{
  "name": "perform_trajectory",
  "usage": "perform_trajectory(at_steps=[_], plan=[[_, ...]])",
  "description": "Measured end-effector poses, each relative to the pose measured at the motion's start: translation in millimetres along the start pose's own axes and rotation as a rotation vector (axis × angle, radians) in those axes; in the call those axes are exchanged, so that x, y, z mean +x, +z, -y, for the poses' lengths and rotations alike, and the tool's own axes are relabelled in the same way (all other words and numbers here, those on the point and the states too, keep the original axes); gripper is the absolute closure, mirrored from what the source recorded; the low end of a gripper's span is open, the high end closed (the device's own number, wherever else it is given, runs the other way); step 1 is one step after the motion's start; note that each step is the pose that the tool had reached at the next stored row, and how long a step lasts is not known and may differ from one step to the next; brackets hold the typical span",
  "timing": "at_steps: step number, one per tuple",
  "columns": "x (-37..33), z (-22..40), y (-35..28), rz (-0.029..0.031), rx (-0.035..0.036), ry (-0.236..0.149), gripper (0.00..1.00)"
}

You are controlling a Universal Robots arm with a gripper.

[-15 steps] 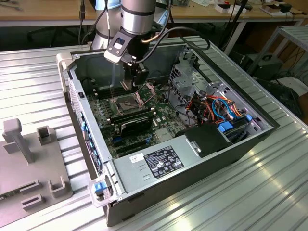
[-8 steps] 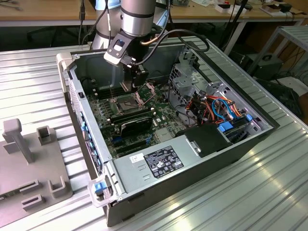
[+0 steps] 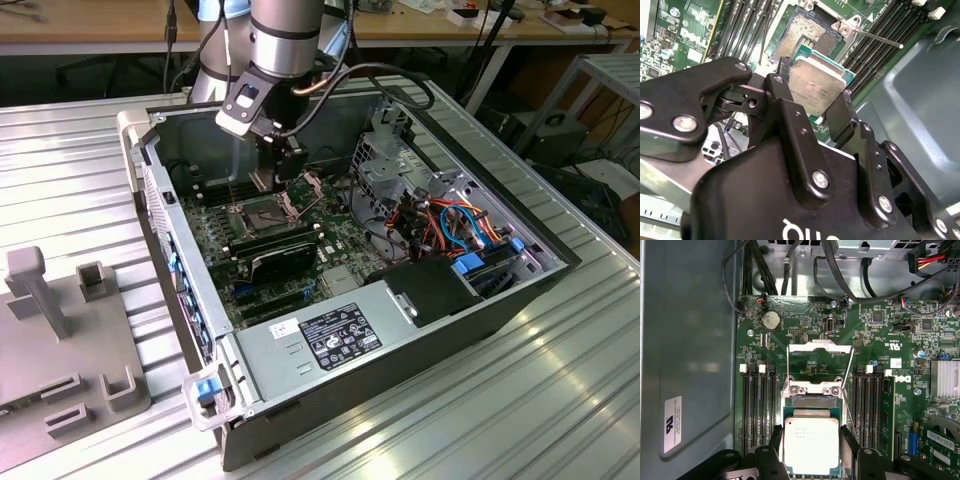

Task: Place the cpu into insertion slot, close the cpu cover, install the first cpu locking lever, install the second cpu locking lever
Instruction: 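Place the cpu into insertion slot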

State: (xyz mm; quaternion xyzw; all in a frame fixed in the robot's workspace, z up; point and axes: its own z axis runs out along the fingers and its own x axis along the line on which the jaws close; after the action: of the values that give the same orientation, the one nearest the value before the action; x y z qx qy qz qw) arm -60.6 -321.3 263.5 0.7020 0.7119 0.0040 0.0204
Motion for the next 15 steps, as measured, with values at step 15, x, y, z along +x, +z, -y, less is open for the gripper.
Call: perform_trajectory(at_steps=[15], plan=[[0.5, 0.8, 22.2, 0.0001, 0.0032, 0.0, 0.46]])
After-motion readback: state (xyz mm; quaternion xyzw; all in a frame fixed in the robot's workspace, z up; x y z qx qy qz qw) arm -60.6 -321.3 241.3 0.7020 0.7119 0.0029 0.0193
